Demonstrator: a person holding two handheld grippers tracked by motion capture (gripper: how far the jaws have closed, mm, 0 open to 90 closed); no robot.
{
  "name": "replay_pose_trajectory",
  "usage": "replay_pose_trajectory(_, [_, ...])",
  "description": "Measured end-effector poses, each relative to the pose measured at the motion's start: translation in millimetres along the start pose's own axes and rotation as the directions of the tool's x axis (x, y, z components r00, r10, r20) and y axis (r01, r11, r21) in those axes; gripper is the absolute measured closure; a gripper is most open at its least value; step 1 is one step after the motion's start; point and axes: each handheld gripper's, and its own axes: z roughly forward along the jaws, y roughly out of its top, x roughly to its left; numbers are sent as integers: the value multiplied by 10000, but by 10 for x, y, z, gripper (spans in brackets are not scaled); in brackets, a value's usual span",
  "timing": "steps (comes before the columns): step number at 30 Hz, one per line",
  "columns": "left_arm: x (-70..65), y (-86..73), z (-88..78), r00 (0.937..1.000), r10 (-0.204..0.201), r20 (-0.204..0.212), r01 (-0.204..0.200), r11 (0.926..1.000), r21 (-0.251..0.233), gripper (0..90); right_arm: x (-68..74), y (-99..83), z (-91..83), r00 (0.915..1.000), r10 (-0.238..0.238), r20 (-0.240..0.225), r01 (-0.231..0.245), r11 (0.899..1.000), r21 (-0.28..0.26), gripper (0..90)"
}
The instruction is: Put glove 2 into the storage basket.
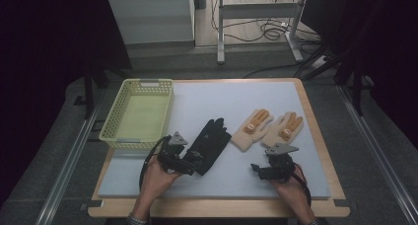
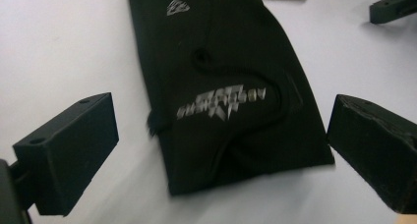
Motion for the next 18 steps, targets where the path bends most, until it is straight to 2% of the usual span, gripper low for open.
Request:
replay_pose_trajectory(4, [-24,139,150,9998,38,-169,-35,9998,215,0,0,0,0,10000,3,-2,-3,10000,5,219])
replay_pose_trajectory(9, [-62,287,324,9990,-128,-428,141,9994,305,0,-1,0,0,10000,2,-5,-2,10000,3,219])
replay_pose_trajectory(13, [-95,365,490,9983,9,-580,26,9982,602,0,-1,0,0,10000,3,-6,-3,10000,0,219])
replay_pose_trajectory(15, [-97,386,584,9951,198,-965,-124,9970,768,0,-1,0,1,10000,4,-7,-4,10000,-6,219])
replay_pose_trajectory(18, [-58,389,673,9925,305,-1183,-184,9946,1021,0,-1,0,0,10000,6,-8,-6,10000,-7,219])
